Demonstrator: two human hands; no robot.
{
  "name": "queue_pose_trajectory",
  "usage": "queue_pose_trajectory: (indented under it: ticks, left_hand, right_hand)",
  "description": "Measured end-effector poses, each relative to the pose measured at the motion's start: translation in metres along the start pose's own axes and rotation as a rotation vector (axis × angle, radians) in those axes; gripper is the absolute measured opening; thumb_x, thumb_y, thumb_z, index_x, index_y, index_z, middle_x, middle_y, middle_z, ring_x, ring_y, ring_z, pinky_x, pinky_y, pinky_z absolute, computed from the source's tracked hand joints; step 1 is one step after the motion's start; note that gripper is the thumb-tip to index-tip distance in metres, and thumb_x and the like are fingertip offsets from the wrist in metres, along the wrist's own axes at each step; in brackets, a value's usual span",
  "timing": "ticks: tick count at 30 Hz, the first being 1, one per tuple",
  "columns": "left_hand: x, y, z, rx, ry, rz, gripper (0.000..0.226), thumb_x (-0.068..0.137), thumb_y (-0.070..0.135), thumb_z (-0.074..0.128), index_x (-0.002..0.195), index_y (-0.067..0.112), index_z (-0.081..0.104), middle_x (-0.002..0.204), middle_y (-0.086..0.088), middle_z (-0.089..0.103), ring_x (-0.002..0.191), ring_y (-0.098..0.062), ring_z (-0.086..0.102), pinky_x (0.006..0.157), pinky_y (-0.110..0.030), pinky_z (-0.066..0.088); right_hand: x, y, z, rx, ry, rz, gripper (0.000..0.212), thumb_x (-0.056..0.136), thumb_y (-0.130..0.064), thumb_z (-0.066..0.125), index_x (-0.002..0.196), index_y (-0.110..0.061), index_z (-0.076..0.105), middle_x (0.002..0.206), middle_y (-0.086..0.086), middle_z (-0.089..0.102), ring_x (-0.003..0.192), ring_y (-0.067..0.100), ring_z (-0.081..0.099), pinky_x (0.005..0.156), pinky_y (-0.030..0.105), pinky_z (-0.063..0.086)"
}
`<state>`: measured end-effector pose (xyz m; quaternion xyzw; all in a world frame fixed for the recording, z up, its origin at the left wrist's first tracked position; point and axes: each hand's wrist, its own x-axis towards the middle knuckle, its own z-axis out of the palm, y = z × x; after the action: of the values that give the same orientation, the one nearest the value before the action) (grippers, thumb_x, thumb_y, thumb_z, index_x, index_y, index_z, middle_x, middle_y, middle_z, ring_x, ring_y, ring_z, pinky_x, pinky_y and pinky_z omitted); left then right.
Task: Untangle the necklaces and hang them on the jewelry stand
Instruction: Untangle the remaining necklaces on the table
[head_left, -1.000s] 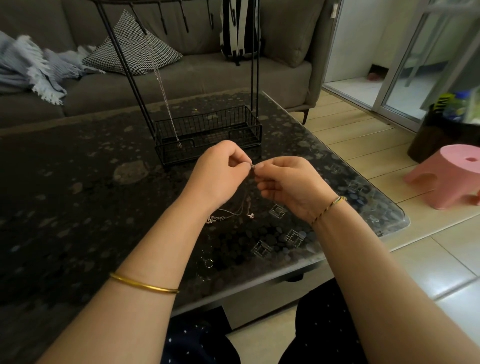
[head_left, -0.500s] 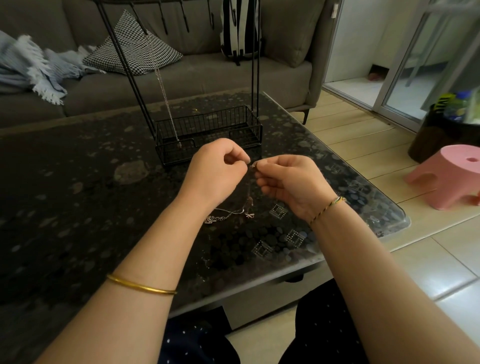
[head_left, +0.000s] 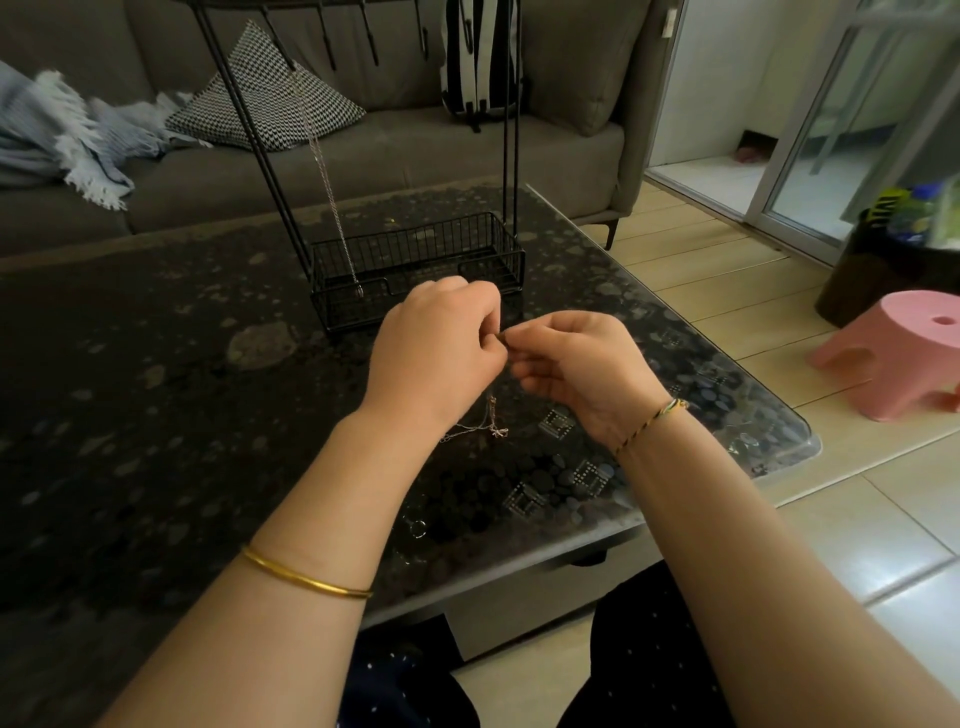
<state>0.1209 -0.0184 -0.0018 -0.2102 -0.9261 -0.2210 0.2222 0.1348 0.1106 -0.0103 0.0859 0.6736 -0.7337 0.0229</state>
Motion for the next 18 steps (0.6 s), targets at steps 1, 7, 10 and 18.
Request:
queue_pose_trajectory:
  ticks: [1,7,10,18]
  left_hand:
    - [0.000,0.001,0.000,0.028,0.005,0.015,0.012,0.083,0.013,0.061,0.074,0.018,0.054,0.078,0.004,0.051,0.082,-0.016,0.047,0.066,-0.029,0.034]
    - [0.002,0.004,0.002,0.022,0.064,-0.017,0.018,0.080,0.011,0.060,0.069,0.017,0.048,0.072,0.006,0.044,0.078,-0.017,0.045,0.058,-0.027,0.030]
    - [0.004,-0.002,0.000,-0.004,0.119,-0.089,0.015,0.079,0.010,0.061,0.069,0.014,0.050,0.074,0.004,0.046,0.075,-0.017,0.046,0.056,-0.028,0.033]
    - [0.005,-0.011,-0.006,-0.549,-0.100,-0.472,0.005,0.084,0.011,0.060,0.083,0.008,0.063,0.086,-0.005,0.064,0.081,-0.015,0.059,0.075,-0.031,0.050]
  right_hand:
    - [0.000,0.000,0.000,-0.011,0.002,-0.006,0.008,0.087,-0.006,0.063,0.080,-0.005,0.066,0.066,0.004,0.062,0.055,0.009,0.057,0.055,0.020,0.050]
    - [0.003,0.000,-0.002,-0.105,0.033,-0.032,0.008,0.087,-0.009,0.063,0.082,-0.005,0.067,0.066,0.003,0.062,0.056,0.008,0.056,0.055,0.019,0.050]
    - [0.003,0.000,-0.002,-0.138,0.044,-0.027,0.008,0.088,-0.009,0.062,0.083,-0.003,0.066,0.066,0.002,0.061,0.055,0.007,0.055,0.055,0.018,0.049]
    - [0.003,-0.004,-0.009,0.105,0.031,0.047,0.009,0.090,-0.006,0.057,0.084,-0.004,0.063,0.062,0.002,0.055,0.054,0.010,0.052,0.055,0.022,0.045]
